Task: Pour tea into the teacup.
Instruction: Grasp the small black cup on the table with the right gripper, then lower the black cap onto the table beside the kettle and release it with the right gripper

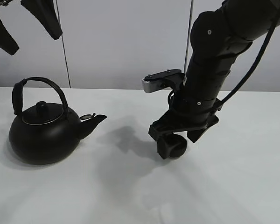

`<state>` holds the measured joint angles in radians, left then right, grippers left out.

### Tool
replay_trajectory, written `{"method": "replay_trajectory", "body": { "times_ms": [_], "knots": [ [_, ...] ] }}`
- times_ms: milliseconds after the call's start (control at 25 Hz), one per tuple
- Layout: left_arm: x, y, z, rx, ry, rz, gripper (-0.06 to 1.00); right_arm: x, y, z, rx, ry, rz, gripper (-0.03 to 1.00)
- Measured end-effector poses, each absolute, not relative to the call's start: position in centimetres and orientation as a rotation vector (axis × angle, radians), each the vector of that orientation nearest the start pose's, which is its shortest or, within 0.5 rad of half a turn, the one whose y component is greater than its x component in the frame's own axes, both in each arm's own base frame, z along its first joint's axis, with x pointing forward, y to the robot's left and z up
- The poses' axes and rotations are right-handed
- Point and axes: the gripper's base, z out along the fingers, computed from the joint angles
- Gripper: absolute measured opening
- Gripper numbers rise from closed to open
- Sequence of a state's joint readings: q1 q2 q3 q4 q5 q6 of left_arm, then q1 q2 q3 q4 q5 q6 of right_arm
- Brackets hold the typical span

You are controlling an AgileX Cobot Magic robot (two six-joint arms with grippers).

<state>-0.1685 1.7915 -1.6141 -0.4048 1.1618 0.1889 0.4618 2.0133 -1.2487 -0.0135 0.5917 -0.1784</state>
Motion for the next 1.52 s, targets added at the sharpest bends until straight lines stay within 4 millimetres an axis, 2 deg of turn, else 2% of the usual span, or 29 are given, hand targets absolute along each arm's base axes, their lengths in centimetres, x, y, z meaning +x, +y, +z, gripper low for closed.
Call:
{"method": "replay_trajectory", "body": {
  "times_ms": [120, 280, 480, 960, 1240, 1400, 1520],
  "knots": [
    [36.9, -9.6, 31.0, 0.352, 2.748, -0.553, 0.7, 35.3, 17.5, 13.5, -0.869, 2.681, 0.053, 0.44],
    [36.9, -9.6, 31.0, 0.352, 2.748, -0.553, 0.7, 35.4, 17.5, 13.5, -0.867, 2.67, 0.052, 0.41],
    [36.9, -9.6, 31.0, 0.352, 2.748, -0.553, 0.7, 35.5, 17.6, 12.9, -0.858, 2.684, 0.05, 0.41],
    [36.9, -9.6, 31.0, 0.352, 2.748, -0.553, 0.7, 35.5, 17.7, 13.0, -0.832, 2.692, 0.064, 0.4],
    [36.9, -9.6, 31.0, 0.352, 2.747, -0.552, 0.7, 35.3, 17.7, 15.0, -0.786, 2.669, 0.107, 0.4],
    [37.0, -9.6, 31.0, 0.35, 2.744, -0.552, 0.7, 35.2, 17.8, 15.4, -0.788, 2.669, 0.112, 0.4],
    [37.0, -9.6, 31.0, 0.35, 2.743, -0.551, 0.7, 35.1, 18.8, 15.9, -0.818, 2.644, 0.122, 0.4]
  ]
}}
